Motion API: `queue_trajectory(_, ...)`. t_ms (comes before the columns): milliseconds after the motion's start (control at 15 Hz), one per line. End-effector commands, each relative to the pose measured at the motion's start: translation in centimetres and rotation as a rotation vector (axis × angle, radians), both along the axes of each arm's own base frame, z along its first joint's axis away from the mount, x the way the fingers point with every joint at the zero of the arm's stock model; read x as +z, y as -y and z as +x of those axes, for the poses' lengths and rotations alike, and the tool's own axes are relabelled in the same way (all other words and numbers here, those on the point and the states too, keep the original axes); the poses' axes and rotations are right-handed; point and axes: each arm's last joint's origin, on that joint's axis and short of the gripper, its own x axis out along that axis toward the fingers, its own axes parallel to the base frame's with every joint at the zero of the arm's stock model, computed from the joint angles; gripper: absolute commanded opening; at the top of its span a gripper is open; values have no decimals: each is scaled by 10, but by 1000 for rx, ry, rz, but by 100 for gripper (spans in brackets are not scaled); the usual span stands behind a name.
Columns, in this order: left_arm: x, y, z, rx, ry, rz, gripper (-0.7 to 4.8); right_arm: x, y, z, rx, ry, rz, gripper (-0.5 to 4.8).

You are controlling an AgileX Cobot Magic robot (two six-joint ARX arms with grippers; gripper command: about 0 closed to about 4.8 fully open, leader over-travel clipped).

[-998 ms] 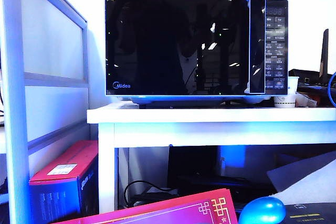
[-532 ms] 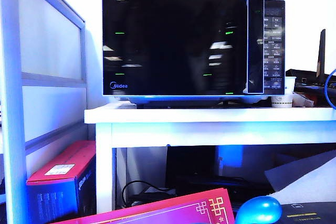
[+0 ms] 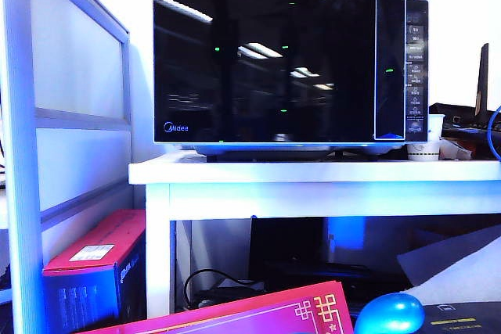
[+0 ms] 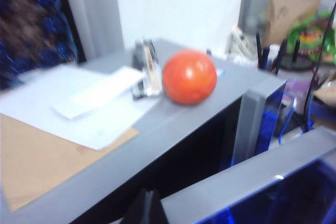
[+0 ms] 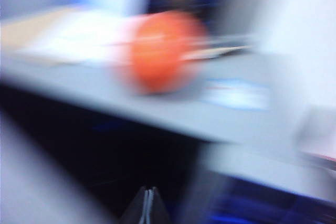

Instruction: Open the microwave door, place the orange inside the microwave, then close the microwave door.

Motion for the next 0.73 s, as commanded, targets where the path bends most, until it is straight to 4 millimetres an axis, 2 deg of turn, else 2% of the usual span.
queue_trajectory(67, -12, 7, 16, -2, -11, -1, -4, -3, 6, 5, -198, 1, -37, 20)
queue_trajectory(200, -17, 9, 21, -2, -28, 0, -4, -12, 4, 14, -171, -35, -47, 18)
queue_trajectory(399, -16, 9, 21, -1, -25, -1, -4, -28, -1, 22, -31, -119, -59, 17)
queue_trajectory(599, -16, 9, 21, -1, -25, -1, -4, -27, -5, 19, 119, -122, -44, 17)
queue_trajectory(732, -16, 9, 21, -2, -25, -1, -4, -22, -6, 15, 153, -105, -40, 18)
